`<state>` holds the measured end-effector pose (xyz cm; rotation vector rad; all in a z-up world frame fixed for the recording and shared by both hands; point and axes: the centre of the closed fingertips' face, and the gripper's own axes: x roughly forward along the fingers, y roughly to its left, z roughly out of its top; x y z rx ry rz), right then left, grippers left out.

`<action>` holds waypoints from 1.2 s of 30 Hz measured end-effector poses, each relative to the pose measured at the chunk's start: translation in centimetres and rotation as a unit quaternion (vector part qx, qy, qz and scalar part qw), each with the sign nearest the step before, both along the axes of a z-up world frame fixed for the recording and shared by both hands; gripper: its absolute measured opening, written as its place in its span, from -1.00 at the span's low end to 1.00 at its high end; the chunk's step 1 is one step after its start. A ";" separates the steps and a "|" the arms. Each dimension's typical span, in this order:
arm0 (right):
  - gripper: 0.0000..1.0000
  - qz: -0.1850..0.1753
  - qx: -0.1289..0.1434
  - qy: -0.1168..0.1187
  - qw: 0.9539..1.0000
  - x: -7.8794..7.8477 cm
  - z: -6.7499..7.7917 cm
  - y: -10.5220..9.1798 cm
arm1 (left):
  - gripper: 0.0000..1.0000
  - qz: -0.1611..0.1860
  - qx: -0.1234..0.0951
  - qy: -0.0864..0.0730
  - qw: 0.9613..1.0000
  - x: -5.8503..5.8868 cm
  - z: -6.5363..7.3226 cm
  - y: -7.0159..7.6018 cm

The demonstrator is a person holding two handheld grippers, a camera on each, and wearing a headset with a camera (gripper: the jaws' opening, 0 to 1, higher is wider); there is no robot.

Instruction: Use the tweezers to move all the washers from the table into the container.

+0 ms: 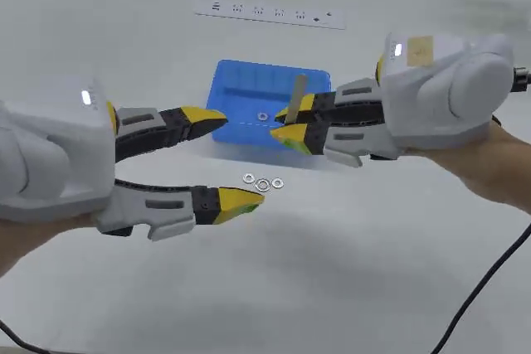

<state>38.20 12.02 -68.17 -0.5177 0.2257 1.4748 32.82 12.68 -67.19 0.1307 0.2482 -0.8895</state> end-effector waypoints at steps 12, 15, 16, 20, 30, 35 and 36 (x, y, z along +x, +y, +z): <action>-0.81 -0.018 0.014 0.003 1.000 4.3 0.8 0.9 | 0.60 0.001 0.013 0.009 1.000 -0.8 -0.7 0.9; -0.81 -0.028 0.028 0.017 0.999 6.1 0.2 1.5 | 0.73 0.004 0.018 0.014 1.000 -1.0 -1.0 1.2; -0.81 -0.034 0.029 0.024 0.999 6.5 -0.2 1.7 | 0.78 0.006 0.020 0.015 1.000 -1.0 -1.0 1.2; -0.81 -0.046 0.009 0.035 0.998 8.2 -2.9 2.2 | 0.94 0.014 0.028 0.018 0.999 -1.2 -1.1 1.9; -0.81 -0.043 -0.028 0.047 0.998 8.9 -6.6 3.2 | 0.99 0.030 0.028 0.032 0.999 -1.1 -1.5 2.9; -0.81 -0.037 -0.036 0.050 0.997 8.8 -7.4 3.4 | 0.99 0.032 0.034 0.034 0.998 -1.0 -1.7 2.9; -0.81 -0.036 -0.036 0.051 0.997 8.9 -7.5 3.5 | 0.99 0.032 0.033 0.035 0.998 -1.0 -1.8 2.9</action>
